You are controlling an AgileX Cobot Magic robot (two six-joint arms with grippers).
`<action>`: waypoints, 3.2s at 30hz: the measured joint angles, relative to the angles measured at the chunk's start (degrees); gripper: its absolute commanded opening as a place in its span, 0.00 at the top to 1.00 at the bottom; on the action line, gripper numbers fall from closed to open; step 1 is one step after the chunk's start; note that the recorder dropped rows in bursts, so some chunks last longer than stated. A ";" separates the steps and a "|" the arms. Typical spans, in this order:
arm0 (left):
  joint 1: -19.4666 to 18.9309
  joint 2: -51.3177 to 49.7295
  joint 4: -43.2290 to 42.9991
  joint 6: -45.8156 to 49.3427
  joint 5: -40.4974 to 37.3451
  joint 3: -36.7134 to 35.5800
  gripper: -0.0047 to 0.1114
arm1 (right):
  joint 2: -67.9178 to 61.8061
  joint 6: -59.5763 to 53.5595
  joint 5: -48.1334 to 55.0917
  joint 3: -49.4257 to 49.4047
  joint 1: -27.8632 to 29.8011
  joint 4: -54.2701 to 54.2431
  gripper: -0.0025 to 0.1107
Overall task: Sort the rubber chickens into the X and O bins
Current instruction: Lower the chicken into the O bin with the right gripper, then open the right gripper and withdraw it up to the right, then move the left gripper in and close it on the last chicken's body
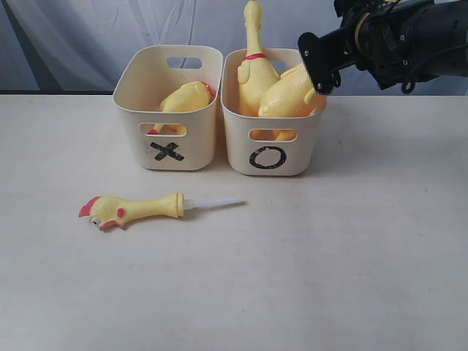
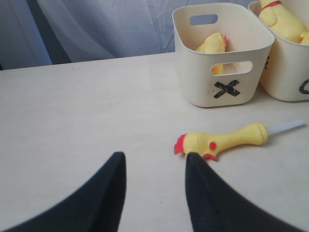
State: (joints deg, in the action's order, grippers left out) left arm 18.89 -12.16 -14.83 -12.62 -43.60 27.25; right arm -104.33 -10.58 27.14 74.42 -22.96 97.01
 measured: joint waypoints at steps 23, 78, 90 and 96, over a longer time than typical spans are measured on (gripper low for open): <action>0.00 0.00 0.00 0.00 0.00 0.00 0.62 | 4.27 1.40 1.34 0.00 0.00 -11.95 0.43; 0.00 -0.76 10.44 17.72 7.66 0.00 0.62 | 54.55 34.96 -3.00 -31.13 0.00 -66.48 0.98; 0.00 -21.37 24.34 42.60 17.13 0.23 0.62 | 76.02 34.20 -1.54 -39.97 0.00 -76.49 0.98; 0.00 -32.33 27.87 56.07 22.56 1.98 0.62 | 81.35 33.66 1.36 -40.02 0.00 -77.40 0.98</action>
State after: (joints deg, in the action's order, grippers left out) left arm 18.89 -44.49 13.05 43.45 -21.04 29.23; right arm -22.97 23.08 28.50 34.40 -22.96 19.61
